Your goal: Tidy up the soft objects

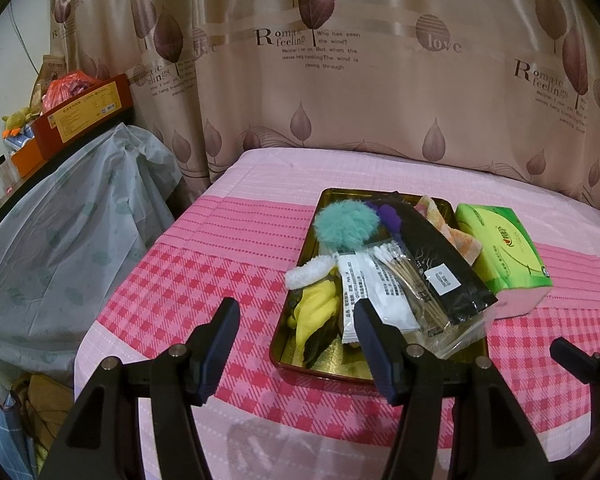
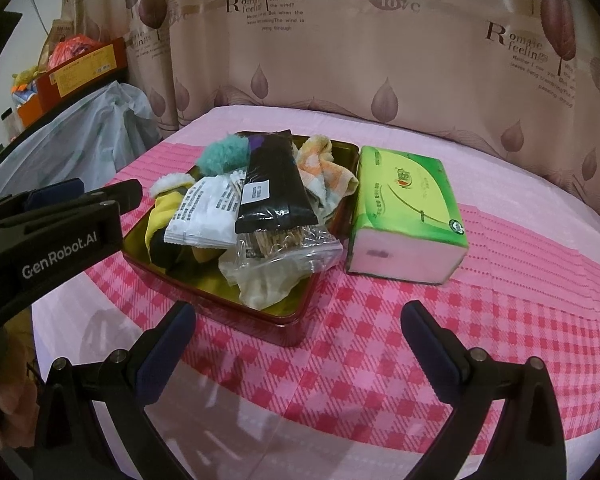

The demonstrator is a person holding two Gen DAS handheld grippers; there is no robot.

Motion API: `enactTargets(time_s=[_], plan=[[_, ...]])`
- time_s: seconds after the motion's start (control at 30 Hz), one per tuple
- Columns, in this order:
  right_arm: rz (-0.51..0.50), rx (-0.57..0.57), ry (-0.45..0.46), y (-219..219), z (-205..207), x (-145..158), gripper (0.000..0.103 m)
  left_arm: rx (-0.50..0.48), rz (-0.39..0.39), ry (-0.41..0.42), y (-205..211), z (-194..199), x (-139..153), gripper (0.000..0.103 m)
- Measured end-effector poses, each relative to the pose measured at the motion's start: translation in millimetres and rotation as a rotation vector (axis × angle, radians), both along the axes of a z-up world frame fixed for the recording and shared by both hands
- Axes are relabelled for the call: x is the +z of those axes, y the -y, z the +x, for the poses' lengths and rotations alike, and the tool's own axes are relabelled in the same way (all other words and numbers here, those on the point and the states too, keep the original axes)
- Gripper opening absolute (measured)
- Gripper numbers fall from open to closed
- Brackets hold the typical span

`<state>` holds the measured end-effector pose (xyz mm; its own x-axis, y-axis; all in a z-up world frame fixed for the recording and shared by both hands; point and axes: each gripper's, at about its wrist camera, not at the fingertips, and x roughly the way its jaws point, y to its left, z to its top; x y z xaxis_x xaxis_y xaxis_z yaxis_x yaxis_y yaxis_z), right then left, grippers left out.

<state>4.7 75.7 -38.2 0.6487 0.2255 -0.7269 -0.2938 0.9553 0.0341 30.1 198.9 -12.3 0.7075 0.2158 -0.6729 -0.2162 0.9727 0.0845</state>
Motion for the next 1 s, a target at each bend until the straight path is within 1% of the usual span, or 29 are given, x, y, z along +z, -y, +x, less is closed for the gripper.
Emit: enactTargets(time_s=[1.0], plan=[[-0.007, 0.003, -0.014, -2.6, -0.2, -2.4, 0.101, -0.002, 0.001, -0.002, 0.8, 0.1, -0.5, 0.061]])
